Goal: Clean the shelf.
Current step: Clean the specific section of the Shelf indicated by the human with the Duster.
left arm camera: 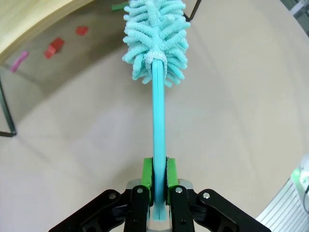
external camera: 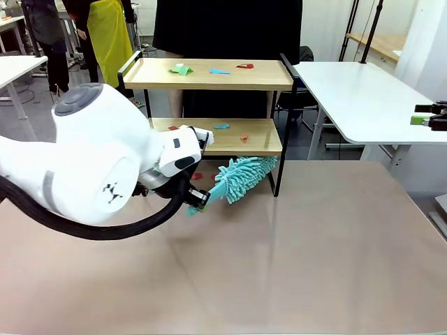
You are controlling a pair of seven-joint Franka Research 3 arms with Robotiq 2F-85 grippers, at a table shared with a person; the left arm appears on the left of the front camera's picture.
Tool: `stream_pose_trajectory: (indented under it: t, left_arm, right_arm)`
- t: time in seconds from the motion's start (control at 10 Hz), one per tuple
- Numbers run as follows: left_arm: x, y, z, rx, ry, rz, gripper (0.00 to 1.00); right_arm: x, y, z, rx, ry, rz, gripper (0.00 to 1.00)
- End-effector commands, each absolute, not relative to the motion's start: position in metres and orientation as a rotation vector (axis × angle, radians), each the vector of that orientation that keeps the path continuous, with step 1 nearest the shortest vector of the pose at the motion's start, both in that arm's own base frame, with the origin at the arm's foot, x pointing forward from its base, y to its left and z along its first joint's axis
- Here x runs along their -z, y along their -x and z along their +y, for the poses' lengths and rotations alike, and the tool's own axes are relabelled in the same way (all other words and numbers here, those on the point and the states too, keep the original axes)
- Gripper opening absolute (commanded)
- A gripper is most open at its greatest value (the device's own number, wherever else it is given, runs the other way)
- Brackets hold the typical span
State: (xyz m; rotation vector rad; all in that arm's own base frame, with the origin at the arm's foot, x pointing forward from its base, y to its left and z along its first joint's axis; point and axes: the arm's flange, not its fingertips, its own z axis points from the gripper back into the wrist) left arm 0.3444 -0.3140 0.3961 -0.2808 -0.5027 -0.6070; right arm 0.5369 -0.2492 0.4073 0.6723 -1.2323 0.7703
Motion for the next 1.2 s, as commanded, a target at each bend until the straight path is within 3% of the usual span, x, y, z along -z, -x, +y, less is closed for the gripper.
stream_pose_trajectory:
  t: [0.0,0.5,0.6,0.7,0.9,1.1]
  left_arm:
    - [-0.392,-0.357,-0.335,0.536,0.313,-0.536,0.14]
    - [-0.393,-0.354,-0.360,0.461,0.203,-0.524,0.14]
    - [-0.399,-0.351,-0.362,0.577,0.208,-0.521,0.14]
    - [-0.382,-0.365,-0.337,0.491,0.257,-0.513,0.14]
    - [-0.388,-0.359,-0.342,0.527,0.232,-0.512,0.14]
    - [-0.388,-0.352,-0.359,0.353,0.175,-0.559,0.14]
  right_arm:
    - [-0.410,-0.537,-0.247,-0.775,-0.672,-1.234,1.00]
    - [-0.410,-0.537,-0.247,-0.775,-0.672,-1.234,1.00]
    - [-0.410,-0.537,-0.247,-0.775,-0.672,-1.234,1.00]
    - [-0.410,-0.537,-0.247,-0.775,-0.672,-1.234,1.00]
    - [-0.410,-0.537,-0.247,-0.775,-0.672,-1.234,1.00]
    - [-0.410,-0.537,-0.247,-0.775,-0.672,-1.234,1.00]
